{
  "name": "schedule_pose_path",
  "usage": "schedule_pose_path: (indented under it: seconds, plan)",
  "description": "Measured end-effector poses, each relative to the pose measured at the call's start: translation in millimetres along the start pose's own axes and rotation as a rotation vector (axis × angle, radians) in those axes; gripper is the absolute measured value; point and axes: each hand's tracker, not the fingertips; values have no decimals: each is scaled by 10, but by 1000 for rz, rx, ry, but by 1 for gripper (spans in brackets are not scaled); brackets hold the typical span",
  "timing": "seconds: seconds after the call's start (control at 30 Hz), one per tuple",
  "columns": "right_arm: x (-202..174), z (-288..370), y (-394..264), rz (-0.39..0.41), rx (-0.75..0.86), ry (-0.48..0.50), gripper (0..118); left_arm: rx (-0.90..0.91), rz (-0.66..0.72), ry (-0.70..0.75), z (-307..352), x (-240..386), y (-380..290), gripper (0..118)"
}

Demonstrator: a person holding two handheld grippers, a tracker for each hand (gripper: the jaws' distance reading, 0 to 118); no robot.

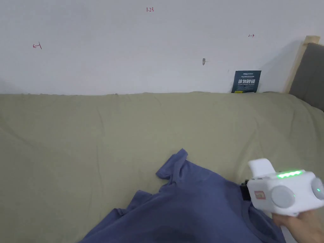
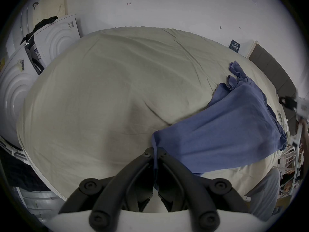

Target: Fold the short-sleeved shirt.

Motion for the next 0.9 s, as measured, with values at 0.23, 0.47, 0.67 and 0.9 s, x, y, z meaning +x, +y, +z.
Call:
schedule_pose_path:
  seconds: [0.23, 0.47, 0.67, 0.9]
  plan:
    - [-109, -927, 670, 49, -130, 90, 118, -11, 32, -28, -63, -85, 39, 0]
    - [-348, -1484, 752, 189, -270, 60, 117, -18, 19, -30, -112, -45, 60, 0]
    - [-362, -1143, 804, 157, -208, 119, 21, -27, 26, -36, -135, -47, 100, 0]
    - [-357, -371, 809, 203, -123, 116, 2, -24, 19, -26, -70, -139, 181, 0]
